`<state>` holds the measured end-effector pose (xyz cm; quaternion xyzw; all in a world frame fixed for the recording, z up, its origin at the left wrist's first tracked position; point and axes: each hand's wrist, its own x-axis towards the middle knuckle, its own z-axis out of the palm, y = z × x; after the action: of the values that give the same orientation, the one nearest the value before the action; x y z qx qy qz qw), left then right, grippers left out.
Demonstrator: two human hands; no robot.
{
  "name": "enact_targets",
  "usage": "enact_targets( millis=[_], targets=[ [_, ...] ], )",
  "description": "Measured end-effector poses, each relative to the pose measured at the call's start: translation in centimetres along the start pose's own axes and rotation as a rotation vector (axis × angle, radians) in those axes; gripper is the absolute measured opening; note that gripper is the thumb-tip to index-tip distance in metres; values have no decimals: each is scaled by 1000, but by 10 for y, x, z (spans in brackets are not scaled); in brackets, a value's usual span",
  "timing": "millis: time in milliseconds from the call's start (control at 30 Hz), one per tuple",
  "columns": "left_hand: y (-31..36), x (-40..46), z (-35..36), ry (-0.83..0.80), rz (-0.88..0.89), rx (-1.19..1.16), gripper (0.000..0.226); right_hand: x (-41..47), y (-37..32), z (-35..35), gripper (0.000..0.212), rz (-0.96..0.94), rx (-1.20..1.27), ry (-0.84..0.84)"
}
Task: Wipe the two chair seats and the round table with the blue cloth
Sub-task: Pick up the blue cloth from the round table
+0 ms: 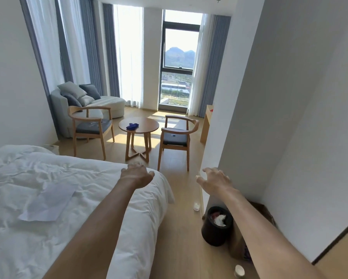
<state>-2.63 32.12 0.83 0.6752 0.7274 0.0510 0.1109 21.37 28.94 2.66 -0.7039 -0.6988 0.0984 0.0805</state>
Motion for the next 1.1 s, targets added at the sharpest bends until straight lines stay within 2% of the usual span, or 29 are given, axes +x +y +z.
enact_targets(
  millis=[400,733,1100],
  targets=[
    [74,166,16,25,35,13,59,175,59,14,54,-13,56,4],
    [152,315,11,180,23,-35,53,358,112,-1,50,-164,68,86],
    [173,449,16,121,-79,-26,58,503,118,5,55,-219,95,23]
  ],
)
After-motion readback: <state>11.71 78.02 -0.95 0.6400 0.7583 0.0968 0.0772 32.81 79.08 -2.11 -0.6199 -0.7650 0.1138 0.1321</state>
